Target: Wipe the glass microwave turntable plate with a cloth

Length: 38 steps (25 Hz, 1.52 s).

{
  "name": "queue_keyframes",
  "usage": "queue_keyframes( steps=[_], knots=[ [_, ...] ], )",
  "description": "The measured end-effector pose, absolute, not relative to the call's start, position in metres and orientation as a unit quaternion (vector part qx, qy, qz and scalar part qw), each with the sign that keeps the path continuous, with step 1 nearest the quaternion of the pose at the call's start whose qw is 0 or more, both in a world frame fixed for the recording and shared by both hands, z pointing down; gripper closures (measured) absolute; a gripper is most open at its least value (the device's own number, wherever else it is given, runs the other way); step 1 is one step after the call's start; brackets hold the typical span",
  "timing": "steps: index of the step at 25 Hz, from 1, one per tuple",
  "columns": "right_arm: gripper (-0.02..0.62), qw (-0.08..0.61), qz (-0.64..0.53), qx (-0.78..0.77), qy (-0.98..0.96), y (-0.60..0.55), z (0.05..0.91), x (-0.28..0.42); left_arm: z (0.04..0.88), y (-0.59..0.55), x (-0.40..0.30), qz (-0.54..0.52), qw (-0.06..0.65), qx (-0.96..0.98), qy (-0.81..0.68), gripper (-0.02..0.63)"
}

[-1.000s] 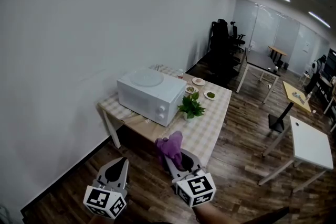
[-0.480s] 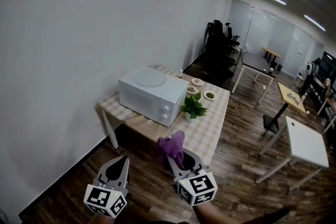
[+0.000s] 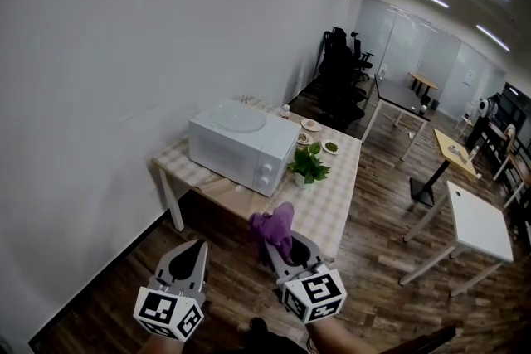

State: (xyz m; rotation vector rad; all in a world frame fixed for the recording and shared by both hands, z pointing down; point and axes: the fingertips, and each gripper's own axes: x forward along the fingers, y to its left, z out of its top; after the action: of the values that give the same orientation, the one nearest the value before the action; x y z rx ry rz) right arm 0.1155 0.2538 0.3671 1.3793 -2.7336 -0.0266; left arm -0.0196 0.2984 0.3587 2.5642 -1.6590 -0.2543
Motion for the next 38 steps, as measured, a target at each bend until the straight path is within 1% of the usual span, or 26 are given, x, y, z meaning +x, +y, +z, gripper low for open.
queue_keyframes(
  steps=[4, 9, 21, 38],
  knots=[
    [0.483, 0.041, 0.003, 0.446, -0.894, 0.237, 0.370, 0.106, 0.362, 0.280, -0.026, -0.081, 0.038, 0.834, -0.544, 0.598],
    [0.483, 0.020, 0.000, 0.443, -0.896, 0.199, 0.369, 0.104, 0.361, 0.245, -0.030, -0.080, 0.035, 0.827, -0.555, 0.598],
    [0.483, 0.012, 0.006, 0.422, -0.907, 0.078, 0.365, 0.101, 0.353, 0.135, -0.032, -0.065, 0.032, 0.815, -0.575, 0.598],
    [0.483, 0.018, 0.024, 0.400, -0.916, -0.041, 0.379, 0.127, 0.366, 0.008, -0.001, -0.038, 0.047, 0.810, -0.583, 0.598]
  ],
)
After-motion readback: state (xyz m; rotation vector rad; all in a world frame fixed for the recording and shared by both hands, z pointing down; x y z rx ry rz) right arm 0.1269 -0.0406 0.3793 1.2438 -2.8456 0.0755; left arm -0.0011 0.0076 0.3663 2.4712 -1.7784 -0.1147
